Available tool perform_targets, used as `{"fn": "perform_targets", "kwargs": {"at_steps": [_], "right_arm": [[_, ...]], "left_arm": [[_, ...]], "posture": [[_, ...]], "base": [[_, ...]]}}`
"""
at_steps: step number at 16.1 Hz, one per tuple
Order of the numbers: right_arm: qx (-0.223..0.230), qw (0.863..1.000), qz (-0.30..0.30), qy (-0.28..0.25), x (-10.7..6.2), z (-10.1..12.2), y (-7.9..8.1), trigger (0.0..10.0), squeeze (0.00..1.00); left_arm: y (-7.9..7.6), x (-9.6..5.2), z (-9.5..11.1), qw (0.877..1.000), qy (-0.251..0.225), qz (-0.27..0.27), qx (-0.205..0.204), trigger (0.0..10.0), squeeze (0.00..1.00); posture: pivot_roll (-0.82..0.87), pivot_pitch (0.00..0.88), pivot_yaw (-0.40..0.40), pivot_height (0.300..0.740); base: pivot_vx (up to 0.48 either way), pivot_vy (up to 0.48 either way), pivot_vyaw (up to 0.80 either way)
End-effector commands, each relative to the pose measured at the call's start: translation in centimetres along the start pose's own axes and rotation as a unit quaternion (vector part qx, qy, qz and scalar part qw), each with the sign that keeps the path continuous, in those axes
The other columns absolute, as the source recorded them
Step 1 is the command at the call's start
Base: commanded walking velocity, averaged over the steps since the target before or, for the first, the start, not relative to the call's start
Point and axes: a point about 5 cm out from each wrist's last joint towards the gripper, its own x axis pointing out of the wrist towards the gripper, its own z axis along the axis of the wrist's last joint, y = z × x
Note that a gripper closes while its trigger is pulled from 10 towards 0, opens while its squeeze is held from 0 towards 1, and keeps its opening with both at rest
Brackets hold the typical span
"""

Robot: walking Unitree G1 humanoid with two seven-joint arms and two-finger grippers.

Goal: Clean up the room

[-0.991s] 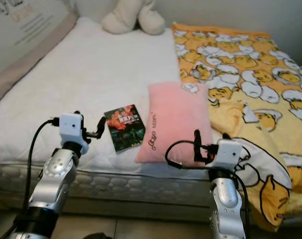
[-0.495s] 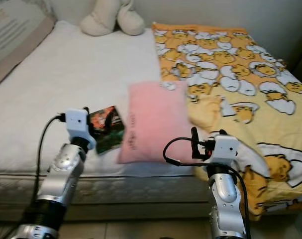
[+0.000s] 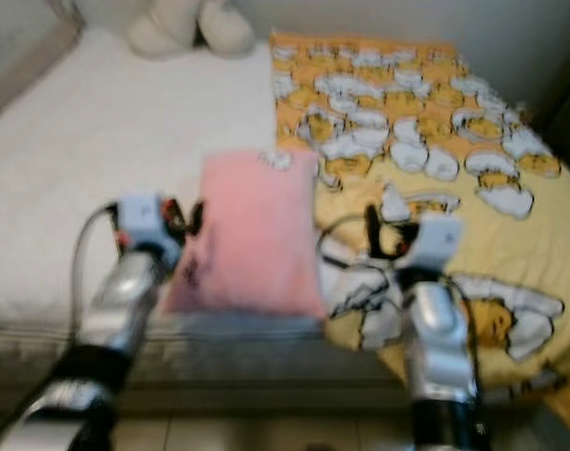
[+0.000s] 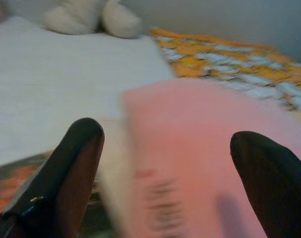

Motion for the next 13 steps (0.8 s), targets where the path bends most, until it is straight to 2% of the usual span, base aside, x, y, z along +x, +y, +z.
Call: {"fn": "perform_targets", "kwargs": {"at_steps": [1,3,6,7,8,10,11,12,13], "right_arm": [[0.042,0.999,0.012,0.02,0.9,-0.2,0.5,10.0,0.0],[0.077,0.996,0.026,0.04,1.9,-0.7,1.2,10.0,0.0],[0.134,0.988,0.03,0.068,3.0,-1.7,2.0,10.0,0.0],[0.173,0.982,0.028,0.074,3.2,-1.7,2.2,10.0,0.0],[0.198,0.976,0.019,0.086,3.7,-2.1,2.1,10.0,0.0],[0.203,0.974,0.011,0.101,4.0,-2.7,1.8,10.0,0.0],[0.194,0.975,0.008,0.113,4.8,-2.8,1.5,10.0,0.0],[0.181,0.977,0.008,0.114,5.1,-2.7,1.4,10.0,0.0],[0.183,0.977,0.01,0.113,5.3,-2.5,1.4,10.0,0.0]], "left_arm": [[1.7,0.5,0.3,1.0,0.01,0.019,0.003,10.0,0.0],[2.5,1.2,0.7,1.0,0.018,0.017,0.004,10.0,0.0],[4.3,1.8,1.0,0.998,0.038,0.041,-0.01,10.0,0.0],[5.0,1.8,0.9,0.997,0.051,0.043,-0.03,10.0,0.0],[4.4,2.0,0.1,0.993,0.082,0.027,-0.081,10.0,0.0],[3.0,2.1,-0.9,0.985,0.11,0.0,-0.136,10.0,0.0],[0.7,2.3,-1.8,0.979,0.134,-0.02,-0.155,10.0,0.0],[-0.3,2.5,-1.7,0.978,0.134,-0.035,-0.157,10.0,0.0],[-0.7,2.7,-1.4,0.978,0.13,-0.045,-0.155,10.0,0.0]], "posture": [[-0.1,0.0,-0.013,0.74],[-0.09,0.0,-0.006,0.74],[-0.09,0.009,0.009,0.74],[-0.09,0.055,0.011,0.74],[-0.1,0.078,-0.003,0.74],[-0.12,0.108,-0.02,0.74],[-0.15,0.133,-0.022,0.74],[-0.15,0.142,-0.02,0.74],[-0.15,0.144,-0.021,0.74]], "base": [[0.0,0.0,0.0],[0.0,0.0,0.0],[0.0,0.0,0.0],[0.0,0.0,0.0],[0.0,0.0,0.0],[0.0,0.0,0.0],[0.0,0.0,0.0],[0.0,0.0,0.0],[0.0,0.0,0.0]]}}
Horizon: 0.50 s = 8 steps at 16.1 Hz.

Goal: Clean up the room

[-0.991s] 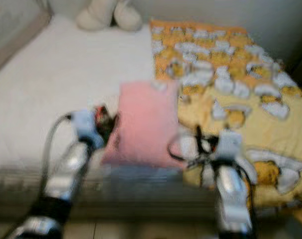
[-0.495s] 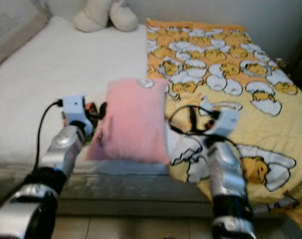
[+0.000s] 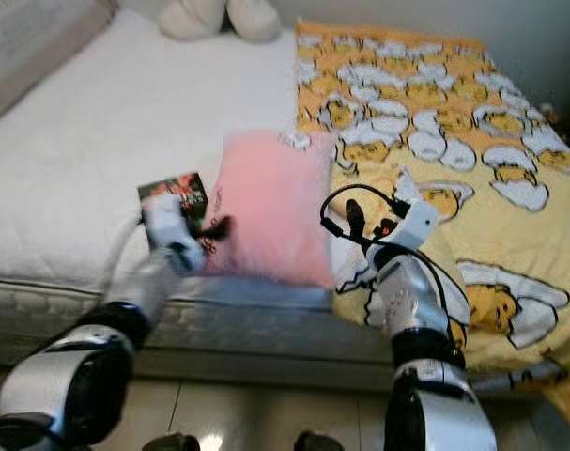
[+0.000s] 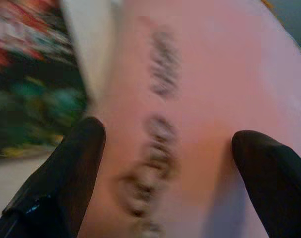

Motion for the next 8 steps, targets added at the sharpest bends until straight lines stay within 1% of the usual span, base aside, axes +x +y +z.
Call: {"fn": "perform_targets", "kwargs": {"at_steps": [1,2,3,4,6,7,8], "right_arm": [[-0.001,1.0,0.002,-0.005,0.3,0.8,-0.2,10.0,0.0],[0.005,1.0,0.004,-0.003,0.3,0.8,-0.1,10.0,0.0],[0.051,0.999,-0.01,0.014,0.6,-0.2,-0.5,10.0,0.0],[0.089,0.995,-0.009,0.038,0.6,-1.5,-0.2,10.0,0.0],[0.133,0.989,0.003,0.071,0.6,-3.4,0.9,10.0,0.0],[0.141,0.987,0.01,0.079,0.6,-3.8,1.3,10.0,0.0],[0.155,0.983,0.027,0.092,0.7,-4.5,2.2,10.0,0.0]], "left_arm": [[-1.0,0.4,1.8,0.999,-0.022,-0.024,0.017,10.0,0.0],[-1.2,0.5,2.0,0.999,-0.024,-0.031,0.015,10.0,0.0],[-1.8,0.7,2.0,0.999,-0.023,-0.041,0.022,10.0,0.0],[-2.4,0.9,2.2,0.998,-0.023,-0.049,0.029,10.0,0.0],[-3.0,1.0,1.9,0.997,-0.014,-0.056,0.042,10.0,0.0],[-3.0,1.0,1.7,0.997,-0.008,-0.055,0.048,10.0,0.0],[-2.9,0.9,1.1,0.997,0.004,-0.054,0.049,10.0,0.0]], "posture": [[-0.16,0.15,-0.025,0.74],[-0.16,0.158,-0.027,0.74],[-0.15,0.184,-0.025,0.74],[-0.14,0.203,-0.022,0.74],[-0.14,0.22,-0.015,0.74],[-0.14,0.221,-0.014,0.74],[-0.14,0.224,-0.012,0.74]], "base": [[0.0,0.0,0.0],[0.0,0.0,0.0],[0.0,0.0,0.0],[0.0,0.0,0.0],[0.0,0.0,0.0],[0.0,0.0,0.0],[0.0,0.0,0.0]]}}
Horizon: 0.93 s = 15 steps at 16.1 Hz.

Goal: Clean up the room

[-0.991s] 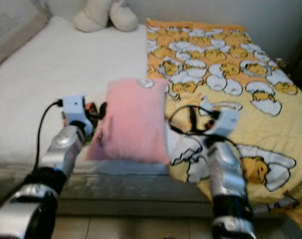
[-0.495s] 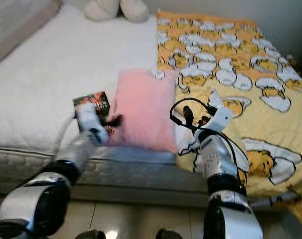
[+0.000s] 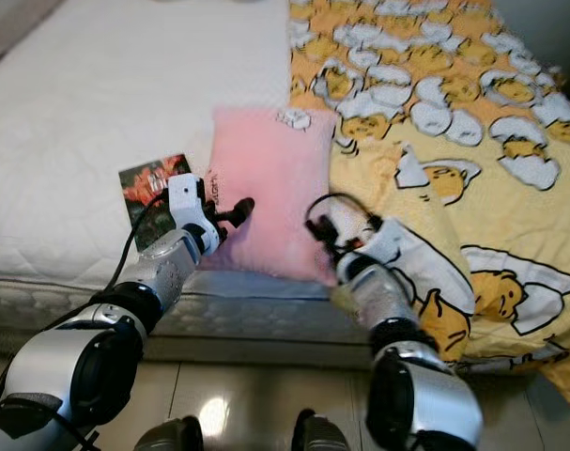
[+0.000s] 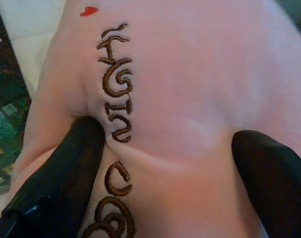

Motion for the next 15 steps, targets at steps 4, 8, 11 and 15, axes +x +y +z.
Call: {"fn": "perform_targets", "kwargs": {"at_steps": [4,8,11,15], "right_arm": [[0.024,0.998,0.04,0.037,0.6,-1.6,1.7,10.0,0.0],[-0.001,0.999,0.028,0.02,0.7,-0.8,1.7,10.0,0.0],[-0.025,0.999,0.02,0.004,0.6,0.1,1.3,0.0,0.0],[-0.034,0.999,0.024,-0.022,0.1,1.3,0.3,0.0,0.0]], "left_arm": [[-0.7,-0.3,-3.0,0.998,0.062,-0.024,0.016,10.0,0.0],[-1.6,-0.4,-4.3,0.996,0.073,-0.035,-0.036,4.9,0.0],[-2.4,-0.6,-5.5,0.994,0.068,-0.029,-0.076,0.0,0.0],[-2.0,-0.7,-5.4,0.994,0.06,-0.04,-0.079,0.0,0.0]], "posture": [[-0.13,0.23,-0.006,0.74],[-0.14,0.226,-0.008,0.74],[-0.16,0.227,-0.013,0.74],[-0.15,0.22,-0.016,0.74]], "base": [[0.0,0.0,0.0],[0.0,0.0,0.0],[0.0,0.0,0.0],[0.0,0.0,0.0]]}}
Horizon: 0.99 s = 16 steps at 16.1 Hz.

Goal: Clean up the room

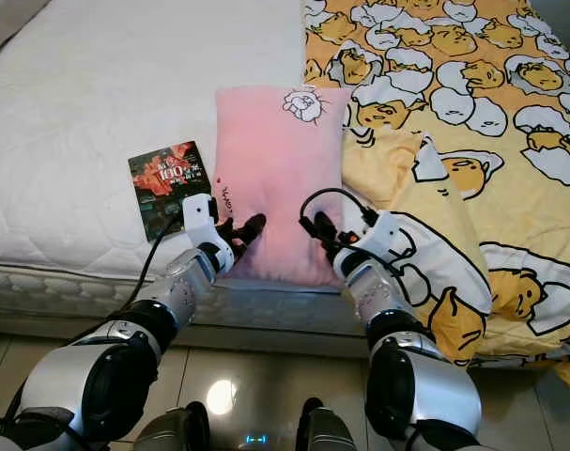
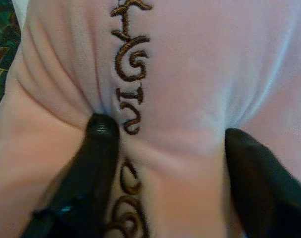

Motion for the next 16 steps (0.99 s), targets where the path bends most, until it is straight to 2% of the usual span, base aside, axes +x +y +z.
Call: {"fn": "perform_targets", "kwargs": {"at_steps": [1,3,6,9,11,14,15,16], "right_arm": [[-0.02,1.0,0.008,-0.008,-0.2,0.4,-0.3,0.0,0.0],[-0.034,0.999,-0.015,-0.009,-0.8,0.2,-1.4,0.0,0.0],[-0.074,0.997,-0.017,0.004,-0.8,-0.2,-1.5,0.0,0.0],[-0.096,0.995,-0.027,0.027,-0.8,-0.9,-1.6,0.0,0.0],[-0.099,0.994,-0.022,0.033,-0.5,-1.1,-1.1,0.0,0.0],[-0.096,0.995,-0.032,0.02,0.0,-0.5,-0.3,0.0,0.0],[-0.1,0.995,-0.025,0.004,0.3,0.5,0.3,0.0,0.0],[-0.124,0.992,-0.009,-0.019,0.8,1.9,1.3,0.0,0.0]], "left_arm": [[-0.1,-0.4,-2.2,0.999,0.04,-0.004,-0.01,0.0,0.0],[-0.3,-0.4,-2.5,0.999,0.04,-0.009,-0.009,0.0,0.0],[-0.9,-0.1,-2.2,0.998,0.042,-0.031,0.019,0.0,0.0],[-1.1,-0.1,-2.1,0.998,0.045,-0.041,0.026,0.0,0.0],[-1.3,0.0,-2.0,0.998,0.045,-0.044,0.025,0.0,0.0],[-1.6,0.3,-1.5,0.999,0.032,-0.038,-0.014,0.0,0.0],[-1.8,0.4,-1.0,0.999,0.024,-0.04,-0.014,0.0,0.0],[-1.9,0.6,0.1,0.999,0.004,-0.045,-0.017,0.0,0.0]], "posture": [[-0.15,0.214,-0.015,0.74],[-0.15,0.198,-0.016,0.74],[-0.14,0.168,-0.01,0.74],[-0.12,0.125,-0.007,0.74],[-0.09,0.065,-0.002,0.74],[-0.08,0.009,0.006,0.74],[-0.07,0.0,0.006,0.74],[-0.07,0.0,0.004,0.74]], "base": [[0.0,0.0,0.0],[0.0,0.0,0.0],[0.0,0.0,0.0],[0.0,0.0,0.0],[0.0,0.0,0.0],[0.0,0.0,0.0],[0.0,0.0,0.0],[0.0,0.0,0.0]]}}
